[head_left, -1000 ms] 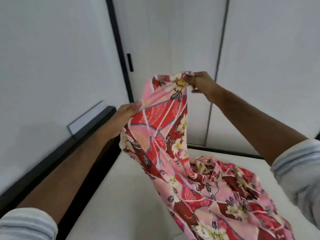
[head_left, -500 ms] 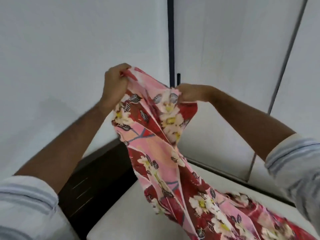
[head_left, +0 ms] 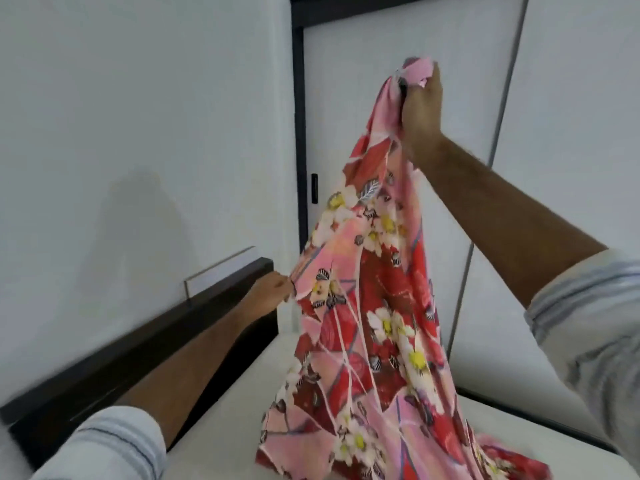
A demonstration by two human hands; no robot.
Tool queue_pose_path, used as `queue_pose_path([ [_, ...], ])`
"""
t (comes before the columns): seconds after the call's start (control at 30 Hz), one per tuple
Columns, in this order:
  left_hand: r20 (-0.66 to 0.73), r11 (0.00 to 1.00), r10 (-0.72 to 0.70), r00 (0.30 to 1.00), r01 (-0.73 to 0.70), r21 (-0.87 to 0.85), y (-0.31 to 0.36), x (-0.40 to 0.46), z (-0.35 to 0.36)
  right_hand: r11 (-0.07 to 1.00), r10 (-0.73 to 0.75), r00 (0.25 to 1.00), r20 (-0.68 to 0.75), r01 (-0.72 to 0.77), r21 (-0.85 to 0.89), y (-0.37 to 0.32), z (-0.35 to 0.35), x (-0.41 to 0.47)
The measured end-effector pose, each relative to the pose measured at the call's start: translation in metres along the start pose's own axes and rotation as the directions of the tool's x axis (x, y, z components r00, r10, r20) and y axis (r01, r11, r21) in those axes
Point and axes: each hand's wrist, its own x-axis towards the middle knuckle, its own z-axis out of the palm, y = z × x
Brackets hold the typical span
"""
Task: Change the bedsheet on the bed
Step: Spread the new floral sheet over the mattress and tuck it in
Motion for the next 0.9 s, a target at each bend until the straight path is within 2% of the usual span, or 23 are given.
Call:
queue_pose_path([
  [0.03,-0.072,0.972,-0.07,0.995,0.052,-0.23,0.004,0.001,0.002,0.992,-0.052,0.998,-0.023,0.049,-0.113,-0.001,-0.01,0.0],
  [0.07,-0.137,0.866,-0.159,0.978,0.071,-0.495,0.013,-0.001,0.001,0.969,-0.111,0.993,-0.028,0.102,-0.227,0.0,-0.021,-0.002],
  [0.1,-0.175,0.707,-0.249,0.952,0.055,-0.705,0.02,0.001,-0.002,0.931,-0.167,0.986,-0.007,0.156,-0.33,0.009,-0.032,-0.001],
  [0.13,-0.195,0.555,-0.298,0.935,0.004,-0.832,0.028,0.001,-0.009,0.898,-0.181,0.983,0.04,0.182,-0.402,0.017,-0.042,-0.001],
  [0.17,-0.232,0.482,-0.31,0.922,-0.058,-0.874,0.038,0.002,-0.017,0.884,-0.156,0.983,0.095,0.182,-0.43,0.027,-0.047,-0.005],
  [0.2,-0.274,0.456,-0.301,0.913,-0.114,-0.883,0.046,0.003,-0.027,0.861,-0.125,0.982,0.145,0.18,-0.476,0.036,-0.052,-0.009],
  [0.27,-0.365,0.457,-0.266,0.892,-0.216,-0.863,0.062,0.004,-0.05,0.803,-0.125,0.975,0.185,0.209,-0.558,0.054,-0.055,-0.019],
  [0.33,-0.446,0.497,-0.21,0.87,-0.297,-0.815,0.08,-0.001,-0.072,0.721,-0.158,0.961,0.229,0.27,-0.638,0.069,-0.055,-0.027],
  [0.37,-0.469,0.526,-0.15,0.87,-0.332,-0.783,0.087,-0.007,-0.082,0.714,-0.172,0.953,0.247,0.294,-0.635,0.075,-0.052,-0.03],
  [0.43,-0.439,0.639,0.055,0.897,-0.37,-0.675,0.094,-0.021,-0.097,0.709,-0.206,0.948,0.242,0.315,-0.631,0.079,-0.045,-0.032],
  [0.5,-0.233,0.859,0.175,0.957,-0.264,-0.438,0.087,-0.04,-0.103,0.653,-0.251,0.941,0.226,0.337,-0.678,0.077,-0.04,-0.024],
  [0.53,-0.072,0.952,0.174,0.982,-0.187,-0.242,0.072,-0.045,-0.1,0.614,-0.266,0.934,0.239,0.355,-0.705,0.074,-0.039,-0.018],
  [0.57,0.095,0.992,0.127,0.987,-0.126,-0.012,0.052,-0.052,-0.094,0.575,-0.282,0.921,0.269,0.386,-0.721,0.076,-0.039,-0.012],
  [0.6,0.243,0.977,0.059,0.968,-0.106,0.186,0.03,-0.059,-0.085,0.53,-0.286,0.905,0.313,0.422,-0.735,0.077,-0.038,-0.011],
  [0.63,0.35,0.947,-0.022,0.936,-0.092,0.306,0.006,-0.065,-0.076,0.474,-0.294,0.881,0.372,0.472,-0.744,0.082,-0.037,-0.01],
  [0.7,0.405,0.944,-0.134,0.905,-0.007,0.329,-0.043,-0.08,-0.06,0.367,-0.264,0.839,0.476,0.544,-0.755,0.096,-0.026,-0.017],
  [0.73,0.381,0.968,-0.16,0.911,0.069,0.24,-0.064,-0.091,-0.055,0.341,-0.244,0.839,0.485,0.543,-0.768,0.104,-0.018,-0.023],
  [0.77,0.337,0.986,-0.163,0.927,0.147,0.073,-0.079,-0.102,-0.053,0.339,-0.227,0.857,0.463,0.515,-0.788,0.114,-0.01,-0.028],
  [0.8,0.264,0.967,-0.143,0.954,0.191,-0.168,-0.087,-0.112,-0.051,0.355,-0.196,0.89,0.411,0.455,-0.816,0.121,-0.004,-0.033],
  [0.83,0.157,0.882,-0.136,0.978,0.192,-0.431,-0.089,-0.125,-0.054,0.377,-0.147,0.921,0.361,0.39,-0.84,0.13,0.0,-0.037],
  [0.87,0.044,0.75,-0.143,0.989,0.138,-0.647,-0.089,-0.134,-0.058,0.39,-0.099,0.938,0.331,0.342,-0.855,0.139,0.003,-0.04],
  [0.9,-0.056,0.625,-0.155,0.986,0.054,-0.779,-0.086,-0.142,-0.064,0.4,-0.051,0.946,0.321,0.314,-0.861,0.149,0.005,-0.044],
])
